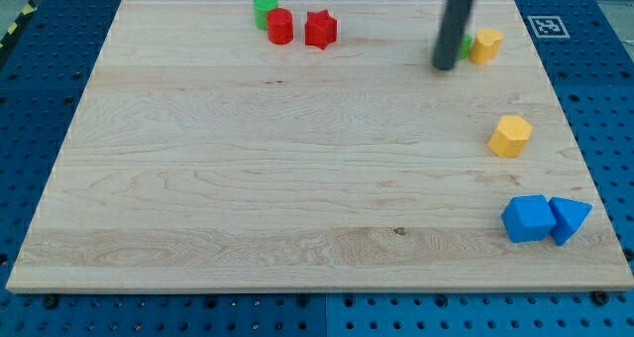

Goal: Move the green star to the top of the red star

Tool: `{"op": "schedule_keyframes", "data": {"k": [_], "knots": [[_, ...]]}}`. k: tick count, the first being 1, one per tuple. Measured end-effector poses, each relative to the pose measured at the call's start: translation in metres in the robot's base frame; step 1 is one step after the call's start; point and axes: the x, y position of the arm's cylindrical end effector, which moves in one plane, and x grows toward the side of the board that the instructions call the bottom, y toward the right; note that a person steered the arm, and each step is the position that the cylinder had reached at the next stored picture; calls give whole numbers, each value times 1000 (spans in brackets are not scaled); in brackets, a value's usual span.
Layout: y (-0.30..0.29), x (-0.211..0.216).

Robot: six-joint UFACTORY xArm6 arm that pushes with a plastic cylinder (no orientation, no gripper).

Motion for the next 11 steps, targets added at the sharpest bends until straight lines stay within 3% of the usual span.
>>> {"op": "schedule_keyframes", "data": {"k": [1, 2, 3, 4, 5, 6, 7, 8, 9, 10, 11], "knots": [[34, 6], [32, -19], [-41, -47], [-70, -42], [-32, -4], [-78, -23], [-137, -75], [-135, -83], [-58, -84], [-31, -119], [-84, -132]]}}
